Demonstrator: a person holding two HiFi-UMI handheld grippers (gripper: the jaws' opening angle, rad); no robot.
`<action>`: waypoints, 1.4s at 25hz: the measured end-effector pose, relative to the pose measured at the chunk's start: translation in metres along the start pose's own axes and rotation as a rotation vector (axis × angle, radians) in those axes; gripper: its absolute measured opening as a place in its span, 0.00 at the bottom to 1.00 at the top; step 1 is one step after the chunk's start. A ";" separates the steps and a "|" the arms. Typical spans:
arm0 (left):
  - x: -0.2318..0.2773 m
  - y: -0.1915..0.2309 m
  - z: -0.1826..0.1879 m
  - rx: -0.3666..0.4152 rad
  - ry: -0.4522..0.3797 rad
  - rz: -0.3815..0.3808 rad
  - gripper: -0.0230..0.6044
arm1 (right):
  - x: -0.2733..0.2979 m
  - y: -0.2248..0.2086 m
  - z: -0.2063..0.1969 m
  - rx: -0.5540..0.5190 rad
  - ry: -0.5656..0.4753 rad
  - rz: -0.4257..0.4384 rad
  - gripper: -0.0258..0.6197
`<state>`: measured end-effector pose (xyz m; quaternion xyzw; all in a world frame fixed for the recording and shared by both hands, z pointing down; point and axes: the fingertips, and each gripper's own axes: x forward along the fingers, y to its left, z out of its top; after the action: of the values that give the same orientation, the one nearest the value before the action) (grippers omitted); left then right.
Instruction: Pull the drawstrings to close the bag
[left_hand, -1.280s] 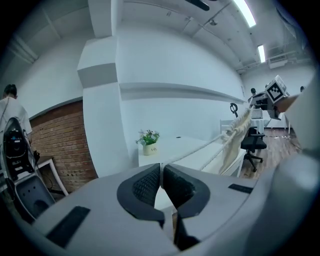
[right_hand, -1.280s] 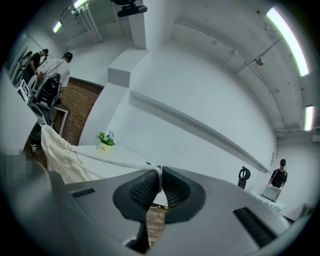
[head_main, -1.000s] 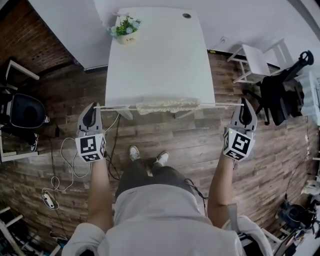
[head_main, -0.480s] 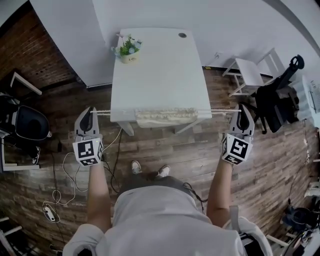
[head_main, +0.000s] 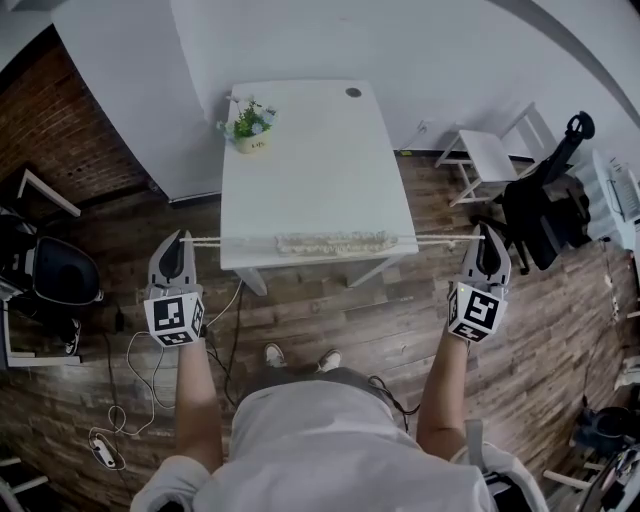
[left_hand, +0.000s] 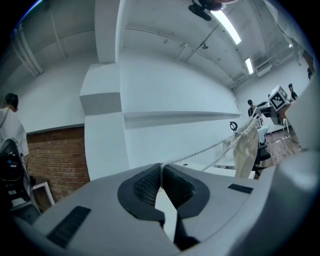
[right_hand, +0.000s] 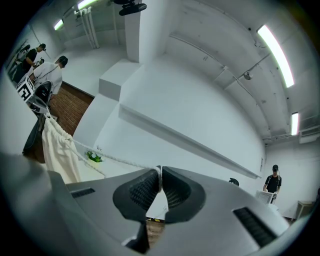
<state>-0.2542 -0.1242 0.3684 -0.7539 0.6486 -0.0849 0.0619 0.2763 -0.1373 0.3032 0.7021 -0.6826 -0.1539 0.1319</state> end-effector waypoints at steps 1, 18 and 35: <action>0.002 0.001 0.000 -0.010 -0.003 0.003 0.07 | 0.001 -0.001 0.001 -0.001 0.000 -0.001 0.10; 0.036 0.007 0.017 0.009 -0.012 0.032 0.07 | 0.021 -0.032 -0.007 -0.016 0.024 -0.057 0.10; 0.034 0.036 0.026 0.024 -0.030 0.103 0.07 | 0.051 -0.030 -0.021 0.033 0.052 -0.042 0.10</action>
<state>-0.2786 -0.1634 0.3372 -0.7199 0.6844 -0.0778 0.0849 0.3135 -0.1876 0.3087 0.7220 -0.6666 -0.1270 0.1349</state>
